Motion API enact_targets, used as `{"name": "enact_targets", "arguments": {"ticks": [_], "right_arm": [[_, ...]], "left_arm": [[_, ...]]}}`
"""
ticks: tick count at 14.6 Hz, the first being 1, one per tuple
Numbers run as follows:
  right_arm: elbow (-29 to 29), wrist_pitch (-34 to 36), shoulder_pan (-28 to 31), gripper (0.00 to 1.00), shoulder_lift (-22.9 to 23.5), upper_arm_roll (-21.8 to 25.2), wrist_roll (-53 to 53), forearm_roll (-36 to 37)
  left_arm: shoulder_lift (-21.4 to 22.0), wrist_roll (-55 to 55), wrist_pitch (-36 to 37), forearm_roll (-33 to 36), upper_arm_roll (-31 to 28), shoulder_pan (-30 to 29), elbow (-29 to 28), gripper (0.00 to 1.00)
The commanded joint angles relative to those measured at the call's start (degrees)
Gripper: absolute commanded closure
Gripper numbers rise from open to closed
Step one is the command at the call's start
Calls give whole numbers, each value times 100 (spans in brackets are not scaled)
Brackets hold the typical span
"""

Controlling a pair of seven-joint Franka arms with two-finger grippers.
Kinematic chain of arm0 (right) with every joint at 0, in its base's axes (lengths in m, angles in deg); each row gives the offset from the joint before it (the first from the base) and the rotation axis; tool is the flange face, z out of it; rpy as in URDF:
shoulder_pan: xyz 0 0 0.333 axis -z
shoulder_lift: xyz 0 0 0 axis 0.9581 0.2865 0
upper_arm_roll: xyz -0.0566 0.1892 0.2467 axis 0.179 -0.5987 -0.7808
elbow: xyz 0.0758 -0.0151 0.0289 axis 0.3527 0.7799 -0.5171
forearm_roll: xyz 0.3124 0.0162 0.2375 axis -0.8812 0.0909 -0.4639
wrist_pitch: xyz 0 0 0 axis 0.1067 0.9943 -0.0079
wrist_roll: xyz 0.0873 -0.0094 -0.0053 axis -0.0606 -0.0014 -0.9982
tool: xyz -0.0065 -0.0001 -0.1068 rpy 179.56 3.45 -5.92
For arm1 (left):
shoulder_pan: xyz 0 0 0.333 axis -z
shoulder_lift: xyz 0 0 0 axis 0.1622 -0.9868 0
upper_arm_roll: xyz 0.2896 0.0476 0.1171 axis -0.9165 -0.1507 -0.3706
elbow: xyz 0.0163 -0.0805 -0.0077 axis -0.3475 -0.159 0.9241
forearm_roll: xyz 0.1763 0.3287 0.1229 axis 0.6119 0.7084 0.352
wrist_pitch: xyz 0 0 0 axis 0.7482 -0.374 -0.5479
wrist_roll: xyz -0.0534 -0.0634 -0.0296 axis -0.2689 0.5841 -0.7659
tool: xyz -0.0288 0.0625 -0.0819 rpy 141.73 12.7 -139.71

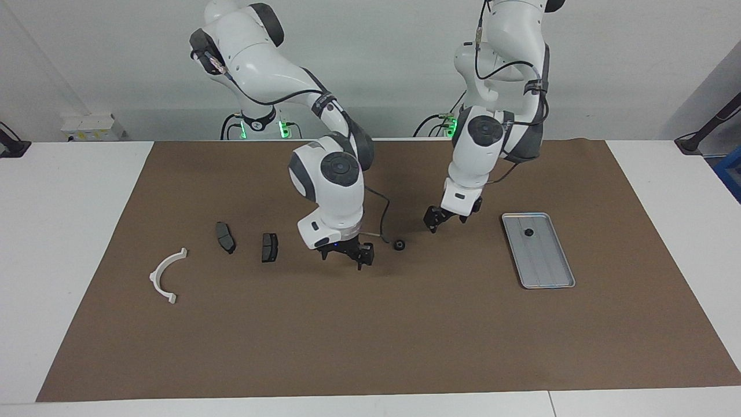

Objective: Pick bearing gear from pile to tray

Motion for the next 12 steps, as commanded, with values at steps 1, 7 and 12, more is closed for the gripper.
{"name": "enact_targets", "arguments": {"ticks": [1,7,12], "right_arm": [[168,138,357,0,-239,-95,-963,-204],[1064,147,727,0,-1468,746,-3616,-1151],[1942,331,1034,0,-2707,1144,-4453,-1259]], "left_arm": [[-994,-762,-93,401,-95,332,989,0],[-1232,-1262,-313,462,-95,631,1070,0],[-1197,-1518,-453,471,-104,842,806,2]]}}
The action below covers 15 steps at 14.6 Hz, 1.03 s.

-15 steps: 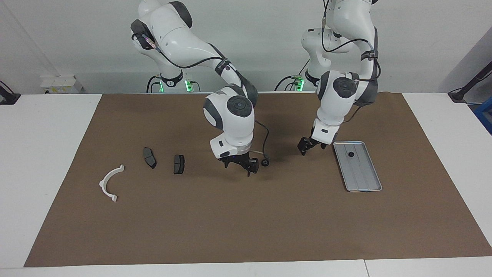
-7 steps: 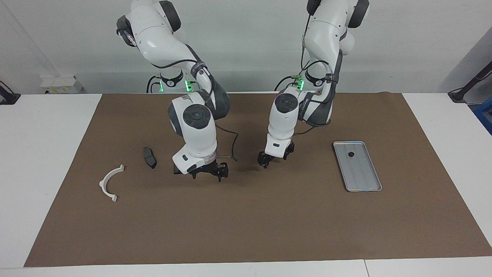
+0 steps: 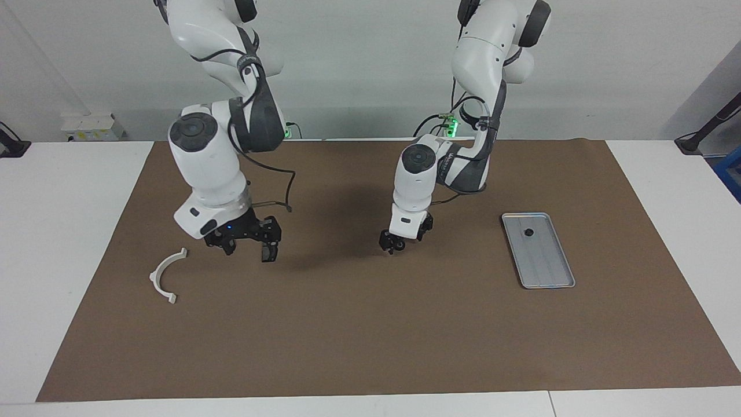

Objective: Pick bearing gear from pile to tray

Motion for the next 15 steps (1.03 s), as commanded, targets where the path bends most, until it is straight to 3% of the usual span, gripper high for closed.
{"name": "enact_targets", "arguments": {"ticks": [1,5,6,7,9,10,13,15], "right_arm": [[749,283,166,0,-913,91,-510,-139],[793,1119,87,0,-1695,477,-723,-156],[784,1295,78,0,-1819,530,-714,-209],[775,1479,69,0,-1951,592,-714,-270],[741,1796,78,0,-2127,619,-697,-288],[697,1867,78,0,-2154,628,-697,-288],[460,2130,104,0,-2180,628,-688,-306],[441,2263,122,0,-2180,628,-679,-306]], "left_arm": [[16,-198,-210,167,-96,96,-158,2],[-19,-417,9,167,-104,201,-149,12],[-19,-427,71,158,-104,210,-105,26],[-10,-427,80,158,-104,193,-96,55],[-10,-418,89,158,-113,123,-70,95],[-19,-418,141,158,-113,114,-44,100],[-10,-427,553,149,-148,114,184,100],[287,-279,826,193,-148,-165,133,100]]}}
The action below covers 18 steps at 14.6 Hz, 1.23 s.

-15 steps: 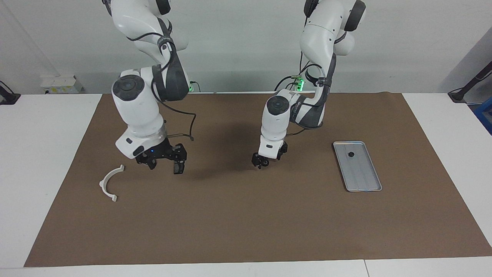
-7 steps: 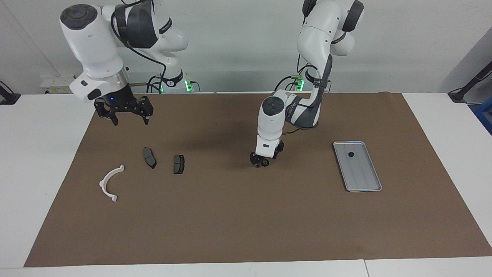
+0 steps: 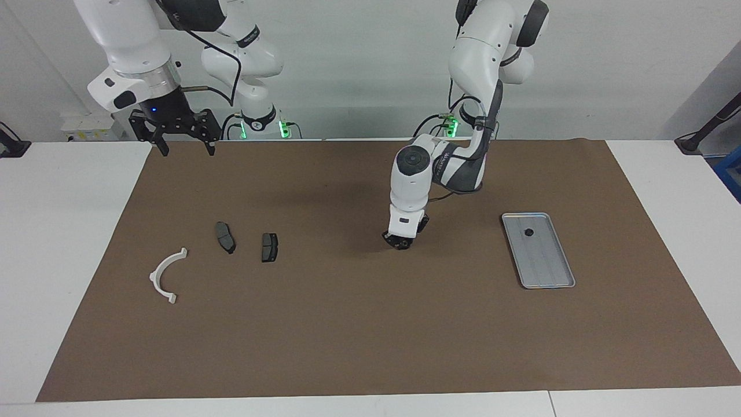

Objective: Pick bearing gear from pile to tray
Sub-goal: 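Lower the bearing into the tray with the left gripper and release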

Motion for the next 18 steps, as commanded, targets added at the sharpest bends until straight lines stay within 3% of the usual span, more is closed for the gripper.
{"name": "enact_targets", "arguments": {"ticks": [1,4,9,14,18], "right_arm": [[-46,155,35,0,-19,46,-108,-162],[-54,243,35,0,-10,38,-108,-162],[-54,269,26,0,8,38,-108,-162],[-54,331,26,0,16,38,-90,-434],[-54,270,17,0,34,38,-64,-390]], "left_arm": [[519,349,601,191,-9,-403,-90,100],[1179,1885,665,165,8,-1316,-626,100],[1128,5014,289,-98,8,-2890,-584,100],[496,5511,-687,-90,-1,-3270,-461,100],[363,5713,-864,-90,-9,-3349,-539,100]]}}
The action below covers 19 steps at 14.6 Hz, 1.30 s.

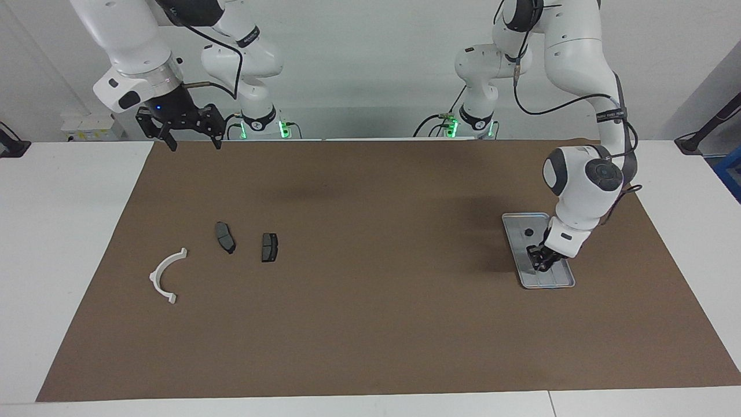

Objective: Pick bearing gear from pile to tray
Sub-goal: 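Lower the bearing into the tray with the left gripper and release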

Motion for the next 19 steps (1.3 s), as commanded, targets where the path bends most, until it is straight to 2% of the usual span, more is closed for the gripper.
{"name": "enact_targets", "arguments": {"ticks": [1,11,13,16,19], "right_arm": [[-45,16,17,0,26,22,-64,-89],[-54,-352,-1,0,53,22,-55,-18],[-45,-432,8,0,61,22,-47,-10],[-45,-441,25,0,61,22,-46,87],[-36,-424,26,0,53,22,-46,105]], "left_arm": [[-41,310,-175,-55,61,-203,-86,100],[20,311,-149,-64,61,-221,-332,100],[20,337,-71,-64,61,-239,-289,1],[247,328,385,-73,70,-239,-34,0],[1063,328,1297,-239,61,-247,124,0]]}}
